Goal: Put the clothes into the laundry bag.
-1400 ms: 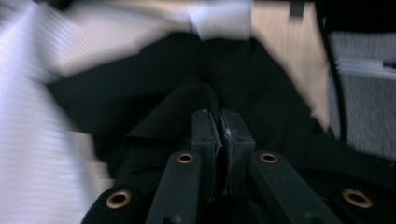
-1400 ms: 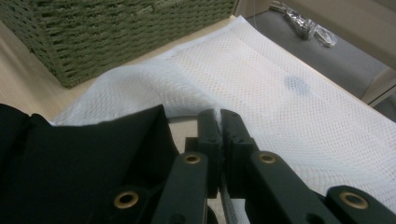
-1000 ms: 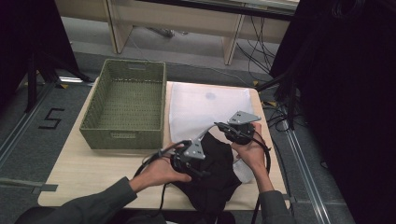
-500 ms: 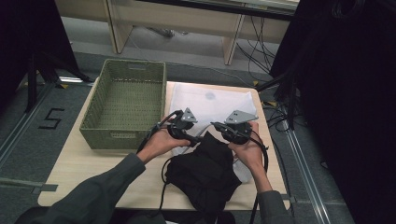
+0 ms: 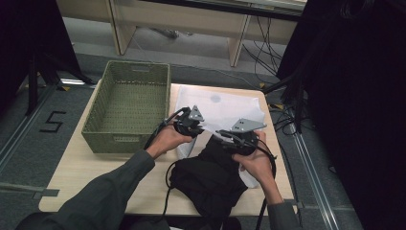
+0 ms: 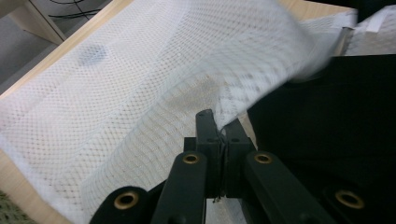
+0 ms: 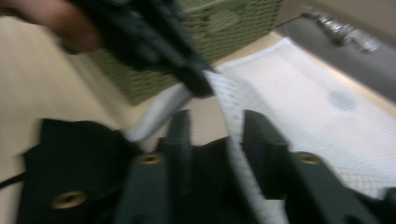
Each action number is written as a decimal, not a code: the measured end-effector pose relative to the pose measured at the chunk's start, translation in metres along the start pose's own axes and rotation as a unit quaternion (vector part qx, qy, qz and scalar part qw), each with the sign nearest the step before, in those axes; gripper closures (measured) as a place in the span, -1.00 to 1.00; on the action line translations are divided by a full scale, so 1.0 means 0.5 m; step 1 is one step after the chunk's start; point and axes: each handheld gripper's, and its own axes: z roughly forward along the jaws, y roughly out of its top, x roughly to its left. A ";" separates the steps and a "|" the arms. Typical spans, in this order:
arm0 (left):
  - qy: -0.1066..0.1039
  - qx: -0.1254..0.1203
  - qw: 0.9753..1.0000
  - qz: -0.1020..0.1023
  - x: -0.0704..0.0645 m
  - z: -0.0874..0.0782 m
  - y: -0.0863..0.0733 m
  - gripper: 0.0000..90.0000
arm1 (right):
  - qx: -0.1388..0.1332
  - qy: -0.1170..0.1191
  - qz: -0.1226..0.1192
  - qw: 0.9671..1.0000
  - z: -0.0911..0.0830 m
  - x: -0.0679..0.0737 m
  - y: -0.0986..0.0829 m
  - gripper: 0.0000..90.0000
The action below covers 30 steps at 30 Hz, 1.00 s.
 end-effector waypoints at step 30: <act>-0.047 -0.005 0.997 0.062 -0.048 -0.073 0.006 0.96 | 0.070 -0.087 0.037 0.993 0.034 0.006 -0.016 0.76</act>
